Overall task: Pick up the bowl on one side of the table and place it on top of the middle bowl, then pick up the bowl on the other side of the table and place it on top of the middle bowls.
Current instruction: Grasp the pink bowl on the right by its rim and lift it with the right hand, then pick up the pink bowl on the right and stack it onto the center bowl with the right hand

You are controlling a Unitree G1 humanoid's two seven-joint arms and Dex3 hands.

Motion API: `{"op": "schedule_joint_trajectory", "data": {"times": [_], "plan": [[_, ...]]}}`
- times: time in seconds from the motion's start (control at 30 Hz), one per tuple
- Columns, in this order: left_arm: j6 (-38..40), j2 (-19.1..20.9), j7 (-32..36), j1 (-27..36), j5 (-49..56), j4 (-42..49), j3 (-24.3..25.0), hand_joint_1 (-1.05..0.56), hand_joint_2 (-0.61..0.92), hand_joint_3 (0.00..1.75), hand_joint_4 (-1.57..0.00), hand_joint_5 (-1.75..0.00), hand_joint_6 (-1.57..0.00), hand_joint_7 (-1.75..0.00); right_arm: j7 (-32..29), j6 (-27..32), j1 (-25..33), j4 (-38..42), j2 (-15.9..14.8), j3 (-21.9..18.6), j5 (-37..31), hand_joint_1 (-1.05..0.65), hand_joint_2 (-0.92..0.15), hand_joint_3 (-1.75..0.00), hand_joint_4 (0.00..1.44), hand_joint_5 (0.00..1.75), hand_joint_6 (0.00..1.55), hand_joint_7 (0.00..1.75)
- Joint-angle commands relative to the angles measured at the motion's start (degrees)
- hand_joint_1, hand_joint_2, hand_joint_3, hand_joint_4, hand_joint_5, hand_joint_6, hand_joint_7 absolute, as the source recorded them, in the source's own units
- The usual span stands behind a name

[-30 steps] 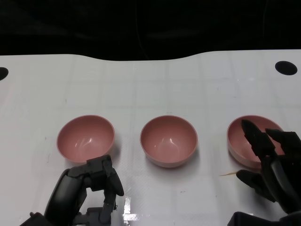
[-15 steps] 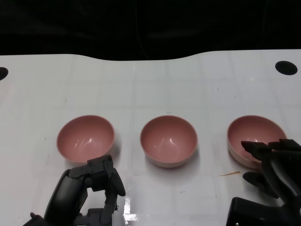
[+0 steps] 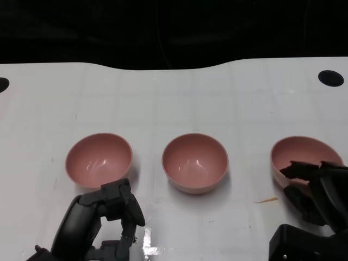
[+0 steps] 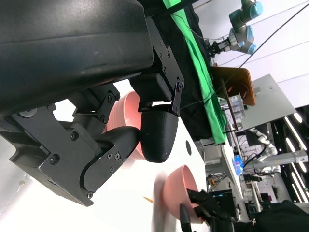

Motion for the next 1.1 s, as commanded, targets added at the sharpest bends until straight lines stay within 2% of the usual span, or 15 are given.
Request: {"op": "schedule_joint_trajectory", "data": {"times": [0.03, 0.23, 0.43, 0.83, 0.93, 1.1], "plan": [[-0.21, 0.57, -0.11, -0.01, -0.1, 0.17, 0.29, -0.18, 0.4, 1.38, -0.88, -1.75, -0.77, -1.56, -4.16, -2.02, -1.22, 1.36, -1.08, -0.53, -0.11, -0.14, -0.36, -1.3, 0.98, 1.75, 0.8, 1.67], [-0.08, 0.52, -0.01, -0.27, 0.2, 0.22, 0.17, -0.17, 0.4, 1.37, -0.88, -1.75, -0.77, -1.56, -8.59, -5.41, -1.17, 0.56, -1.11, -0.55, 0.12, -0.11, -0.31, -1.38, 0.99, 1.75, 0.77, 1.73], [-0.09, 0.51, 0.16, -0.53, 0.39, 0.6, 0.34, -0.18, 0.41, 1.36, -0.86, -1.75, -0.77, -1.57, -10.18, -8.18, -1.0, -1.8, -1.04, -0.91, 0.08, -0.12, -0.28, -1.44, 1.0, 1.75, 0.75, 1.74], [-0.3, 0.34, 0.24, -0.92, 0.53, 1.44, 0.3, -0.17, 0.39, 1.37, -0.87, -1.75, -0.78, -1.56, -7.86, -11.42, -2.2, -8.4, 0.16, -0.07, 0.54, -0.14, -0.26, -1.5, 1.0, 1.75, 0.78, 1.74], [-0.56, 0.18, 0.1, -1.0, 0.25, 1.66, 0.28, -0.17, 0.39, 1.37, -0.87, -1.75, -0.78, -1.56, -7.3, -12.56, -3.42, -8.08, 0.71, 0.49, 0.6, -0.13, -0.25, -1.5, 0.99, 1.75, 0.8, 1.68], [-0.36, 0.03, 0.09, -1.02, 0.29, 1.37, 0.13, -0.17, 0.4, 1.37, -0.86, -1.75, -0.78, -1.54, -6.76, -13.84, -6.63, -6.15, 2.37, 2.33, 0.12, -0.14, -0.18, -1.57, 1.03, 1.75, 0.83, 1.64]]}}
